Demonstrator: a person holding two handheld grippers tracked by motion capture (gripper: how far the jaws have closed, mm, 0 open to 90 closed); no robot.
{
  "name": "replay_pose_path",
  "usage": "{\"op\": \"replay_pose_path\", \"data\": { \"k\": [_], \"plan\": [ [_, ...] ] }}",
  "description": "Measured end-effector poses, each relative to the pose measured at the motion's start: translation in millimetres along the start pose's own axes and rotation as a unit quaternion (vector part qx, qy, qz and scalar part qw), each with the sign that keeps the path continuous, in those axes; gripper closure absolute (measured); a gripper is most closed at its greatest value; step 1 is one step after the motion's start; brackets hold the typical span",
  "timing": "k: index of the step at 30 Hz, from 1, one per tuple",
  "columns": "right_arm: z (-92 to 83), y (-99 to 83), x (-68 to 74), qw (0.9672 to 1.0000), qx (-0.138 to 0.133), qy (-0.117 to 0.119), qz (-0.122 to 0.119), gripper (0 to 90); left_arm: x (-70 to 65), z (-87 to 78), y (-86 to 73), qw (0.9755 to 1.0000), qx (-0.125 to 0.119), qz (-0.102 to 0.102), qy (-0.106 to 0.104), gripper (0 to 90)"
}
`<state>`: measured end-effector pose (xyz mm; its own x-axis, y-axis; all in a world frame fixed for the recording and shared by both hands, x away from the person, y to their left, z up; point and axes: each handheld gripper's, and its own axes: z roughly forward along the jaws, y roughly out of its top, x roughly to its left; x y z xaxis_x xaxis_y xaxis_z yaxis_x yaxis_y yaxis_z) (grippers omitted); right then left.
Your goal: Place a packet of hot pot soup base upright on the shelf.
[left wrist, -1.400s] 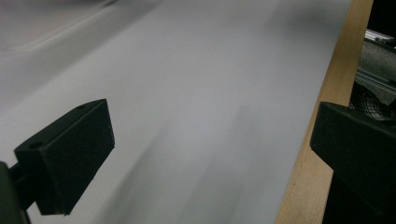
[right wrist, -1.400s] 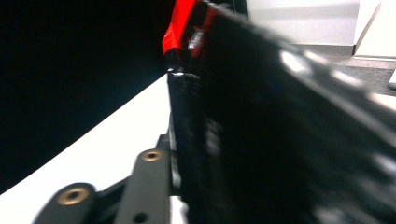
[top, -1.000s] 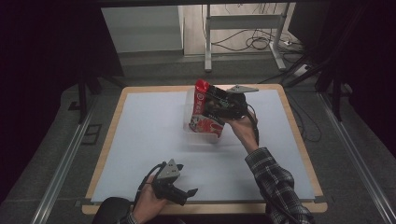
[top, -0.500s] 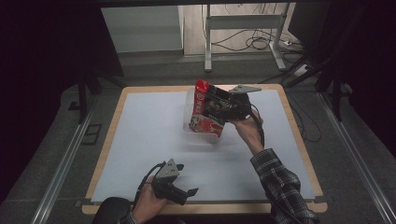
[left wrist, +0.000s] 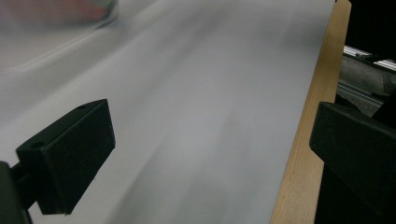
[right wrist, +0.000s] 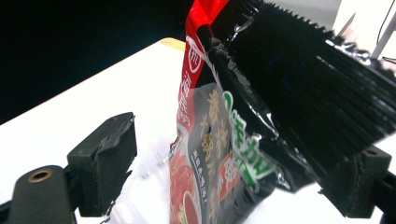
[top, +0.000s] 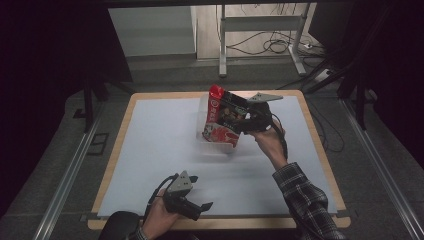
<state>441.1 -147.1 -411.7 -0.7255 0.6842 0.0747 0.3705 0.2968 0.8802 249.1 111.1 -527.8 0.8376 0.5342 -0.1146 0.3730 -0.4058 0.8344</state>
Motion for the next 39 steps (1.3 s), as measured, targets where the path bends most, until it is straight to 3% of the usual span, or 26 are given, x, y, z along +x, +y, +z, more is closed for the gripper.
{"op": "replay_pose_path", "data": {
  "k": [25,39],
  "plan": [
    [-29.4,-10.7,7.2,0.9997,0.008,-0.008,-0.020,8.8,-0.4,0.3,-0.2,1.0000,0.005,0.004,0.004,0.1],
    [-53.6,-27.9,11.9,0.9993,0.009,-0.012,-0.033,7.8,-0.9,0.7,-0.2,1.0000,0.006,0.002,0.006,0.1]
  ]
}}
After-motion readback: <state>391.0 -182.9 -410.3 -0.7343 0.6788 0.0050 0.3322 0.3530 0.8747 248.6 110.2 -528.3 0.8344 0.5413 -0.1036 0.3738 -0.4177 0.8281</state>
